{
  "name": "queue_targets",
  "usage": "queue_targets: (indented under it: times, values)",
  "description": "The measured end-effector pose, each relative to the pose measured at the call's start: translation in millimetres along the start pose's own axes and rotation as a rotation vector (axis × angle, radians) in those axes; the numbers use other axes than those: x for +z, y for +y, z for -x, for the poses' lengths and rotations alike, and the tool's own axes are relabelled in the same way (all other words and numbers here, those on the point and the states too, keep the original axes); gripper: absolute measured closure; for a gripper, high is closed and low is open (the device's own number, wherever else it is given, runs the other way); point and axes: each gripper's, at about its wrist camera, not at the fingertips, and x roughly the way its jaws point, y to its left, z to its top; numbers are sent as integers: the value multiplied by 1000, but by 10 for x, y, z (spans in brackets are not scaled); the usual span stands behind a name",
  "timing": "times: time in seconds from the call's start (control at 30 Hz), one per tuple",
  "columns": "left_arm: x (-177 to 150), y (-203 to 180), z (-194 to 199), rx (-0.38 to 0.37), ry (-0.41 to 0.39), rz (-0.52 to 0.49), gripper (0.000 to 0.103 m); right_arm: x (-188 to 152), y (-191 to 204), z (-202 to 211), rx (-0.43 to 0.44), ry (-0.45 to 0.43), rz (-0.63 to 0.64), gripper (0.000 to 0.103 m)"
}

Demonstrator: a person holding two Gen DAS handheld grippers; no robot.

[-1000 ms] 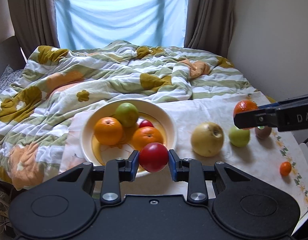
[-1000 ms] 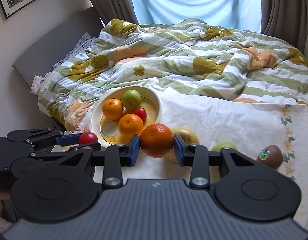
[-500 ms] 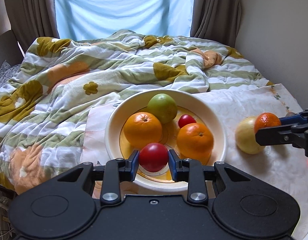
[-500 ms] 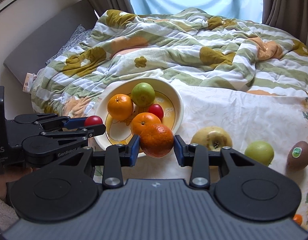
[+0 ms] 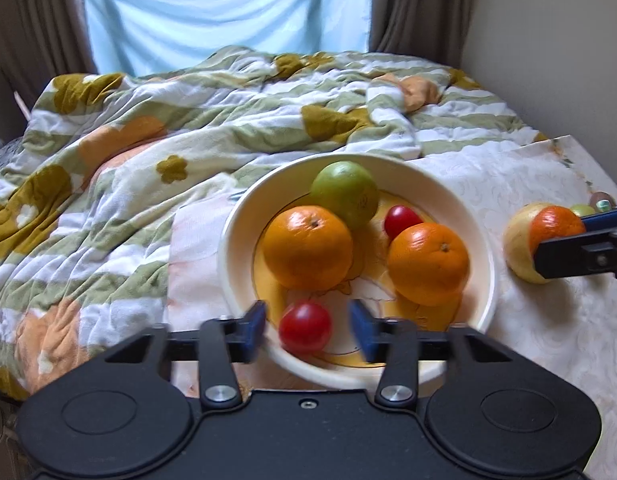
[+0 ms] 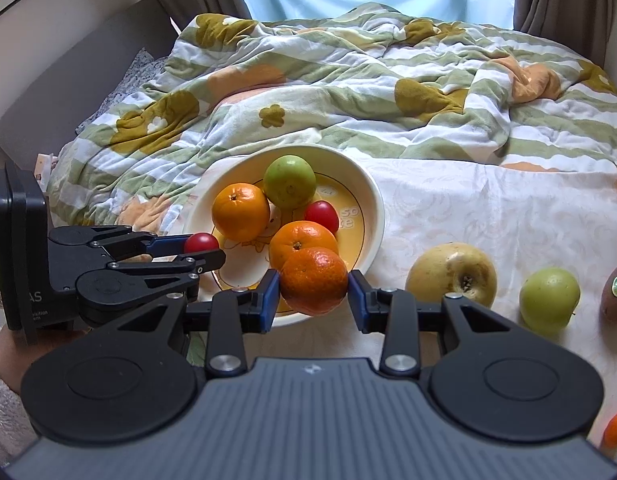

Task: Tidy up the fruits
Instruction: 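Carry both fruits to the duck bowl while the left tool releases the tomato inside, then lower the tangerine into the duck bowl and open the right tool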

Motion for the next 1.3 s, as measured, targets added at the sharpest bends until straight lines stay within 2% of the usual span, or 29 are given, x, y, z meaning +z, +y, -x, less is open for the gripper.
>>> queue_targets:
  times: [0.03,0.1,0.2,0.4,0.7,1.03,1.1,1.13,1.17,1.2,1.23,1.3]
  values:
    - [-4,-13,24,15,-11,-5,0,2,-2,4,-3,-1,-2,51]
    - [-21,-48,100,31,-46,-26,0,4,-13,15,-9,-3,-5,51]
    - [-37,-67,140,12,-31,-32,0,20,-35,34,-9,-3,-8,51]
    - [-126,-96,279,28,-3,-17,0,62,-7,-12,32,20,34,51]
    - [-291,-81,418,62,10,28,0,124,266,-345,114,95,120,50]
    - [-429,2,480,82,19,60,0,124,456,-634,171,140,136,49]
    - [-442,4,495,80,18,63,0,119,466,-628,174,138,142,43]
    - [-445,1,505,80,17,62,0,112,479,-611,164,130,143,33]
    - [-446,-4,516,80,17,60,0,107,487,-598,151,123,145,13]
    - [-445,-2,519,82,16,57,0,105,495,-582,135,115,148,5]
    - [-446,-6,534,83,14,53,0,97,498,-555,122,98,147,0]
    - [-453,-20,572,85,8,49,0,88,494,-484,107,62,138,0]
